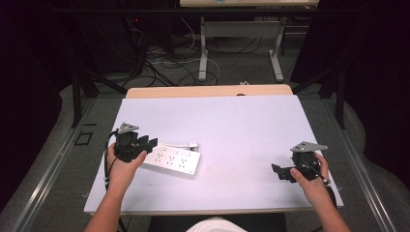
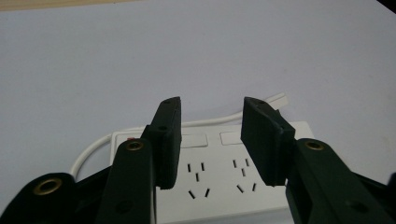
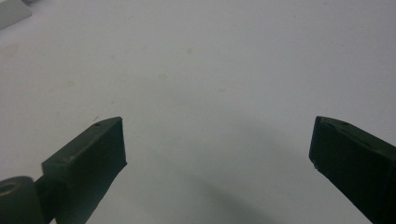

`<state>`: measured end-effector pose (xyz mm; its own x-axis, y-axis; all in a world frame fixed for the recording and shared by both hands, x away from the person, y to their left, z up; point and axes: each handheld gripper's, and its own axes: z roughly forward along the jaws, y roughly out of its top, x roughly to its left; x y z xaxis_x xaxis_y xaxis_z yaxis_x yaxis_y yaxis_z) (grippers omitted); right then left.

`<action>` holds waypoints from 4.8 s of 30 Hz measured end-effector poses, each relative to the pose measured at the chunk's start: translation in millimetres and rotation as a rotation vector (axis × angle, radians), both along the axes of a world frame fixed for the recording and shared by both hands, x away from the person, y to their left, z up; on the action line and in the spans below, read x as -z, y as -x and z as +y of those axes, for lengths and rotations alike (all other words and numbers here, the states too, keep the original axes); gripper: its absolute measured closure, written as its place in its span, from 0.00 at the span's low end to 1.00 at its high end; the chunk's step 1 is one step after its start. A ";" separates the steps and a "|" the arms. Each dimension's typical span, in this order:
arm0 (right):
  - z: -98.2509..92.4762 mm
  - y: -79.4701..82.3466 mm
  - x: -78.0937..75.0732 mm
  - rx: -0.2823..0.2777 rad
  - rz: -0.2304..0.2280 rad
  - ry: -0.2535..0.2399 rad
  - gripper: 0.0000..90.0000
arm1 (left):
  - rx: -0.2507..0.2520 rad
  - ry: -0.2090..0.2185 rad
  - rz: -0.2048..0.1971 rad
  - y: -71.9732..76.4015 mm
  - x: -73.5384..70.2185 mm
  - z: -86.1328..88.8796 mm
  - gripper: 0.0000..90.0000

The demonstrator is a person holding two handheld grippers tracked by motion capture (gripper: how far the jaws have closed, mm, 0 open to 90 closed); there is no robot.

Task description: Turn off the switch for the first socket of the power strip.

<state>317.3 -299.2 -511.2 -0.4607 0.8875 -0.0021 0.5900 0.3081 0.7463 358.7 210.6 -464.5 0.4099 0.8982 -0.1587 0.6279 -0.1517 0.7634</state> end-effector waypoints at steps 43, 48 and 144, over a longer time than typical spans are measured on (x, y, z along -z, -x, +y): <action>2.9 -1.2 3.6 -0.021 0.003 0.016 0.04 | -0.023 -0.050 0.240 -36.4 22.9 -29.2 1.00; 2.9 -1.1 4.2 -0.018 0.011 0.013 0.04 | -0.027 -0.051 0.259 -39.5 27.2 -30.1 1.00; 4.5 -8.1 7.7 -0.035 0.016 0.006 0.04 | -0.016 -0.068 0.271 -48.5 52.6 -32.2 1.00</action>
